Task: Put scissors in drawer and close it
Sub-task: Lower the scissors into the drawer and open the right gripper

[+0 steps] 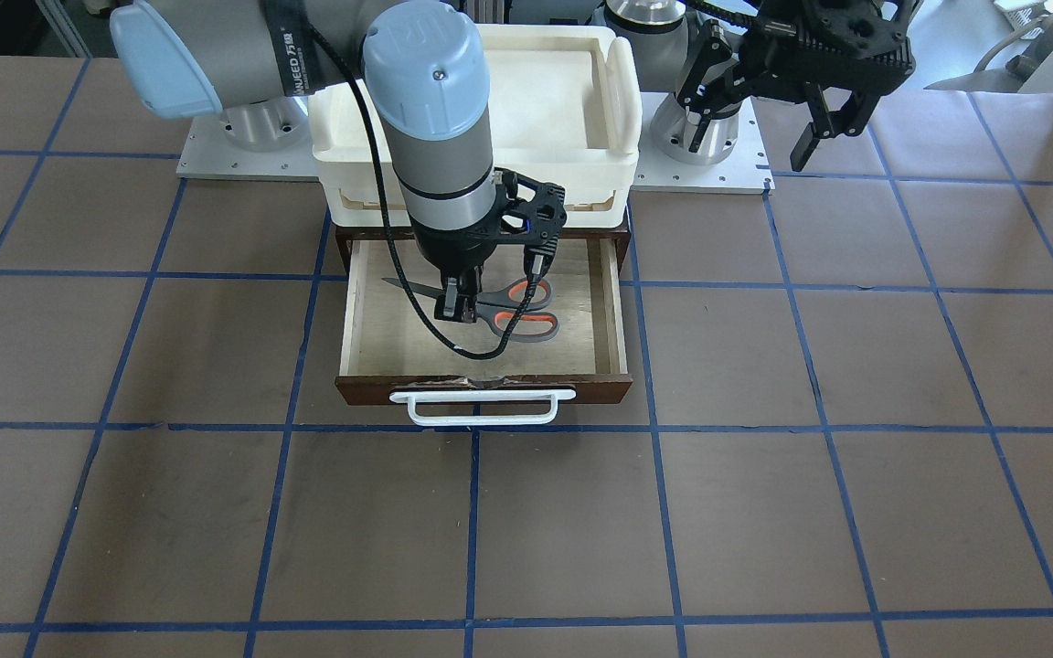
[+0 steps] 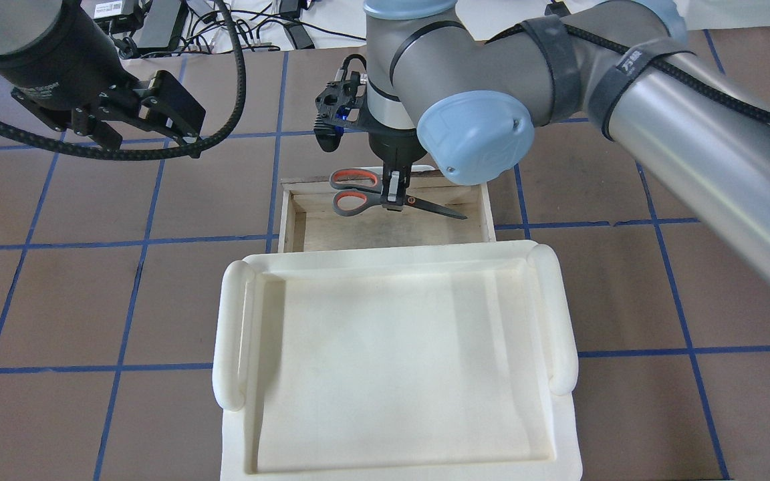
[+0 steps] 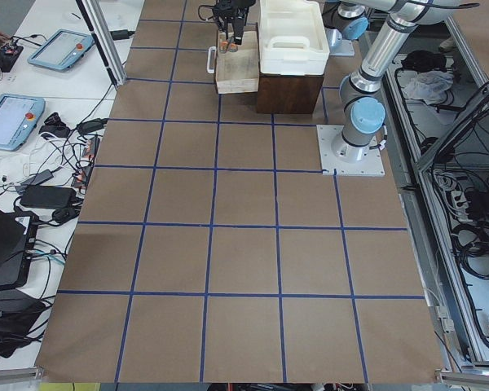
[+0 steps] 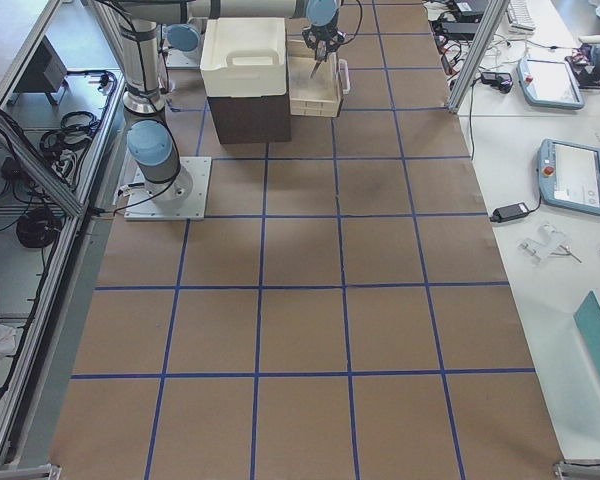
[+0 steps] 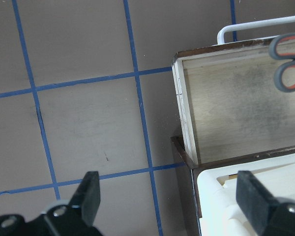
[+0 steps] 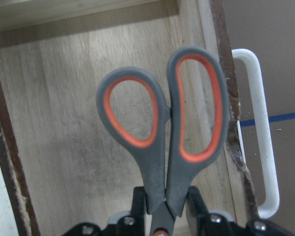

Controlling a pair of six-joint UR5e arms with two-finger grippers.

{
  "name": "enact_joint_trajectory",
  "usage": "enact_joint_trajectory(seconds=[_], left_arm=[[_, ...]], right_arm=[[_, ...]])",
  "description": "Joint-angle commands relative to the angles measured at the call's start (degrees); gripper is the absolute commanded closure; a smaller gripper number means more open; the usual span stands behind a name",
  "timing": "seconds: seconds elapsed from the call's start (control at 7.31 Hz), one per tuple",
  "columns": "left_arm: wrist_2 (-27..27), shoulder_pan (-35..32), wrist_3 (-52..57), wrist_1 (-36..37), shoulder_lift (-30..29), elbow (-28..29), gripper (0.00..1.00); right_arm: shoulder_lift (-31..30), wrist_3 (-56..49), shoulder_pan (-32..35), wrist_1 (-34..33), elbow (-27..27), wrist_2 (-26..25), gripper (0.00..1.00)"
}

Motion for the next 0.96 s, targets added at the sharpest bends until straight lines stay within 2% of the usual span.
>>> enact_joint_trajectory(seconds=[0.0, 0.68, 0.82], left_arm=[[-0.04, -0.02, 0.21, 0.0, -0.15, -0.01, 0.0], [-0.56, -0.02, 0.3, -0.09, 0.2, -0.01, 0.0], [-0.57, -0.02, 0.3, -0.09, 0.2, -0.01, 0.0]], right_arm=[[1.67, -0.13, 0.76, -0.71, 0.45, 0.01, 0.93], [1.68, -1.98, 2.87, -0.62, 3.09, -1.3, 0.88], [1.5, -2.41, 2.96, -0.71, 3.53, -1.74, 0.47]])
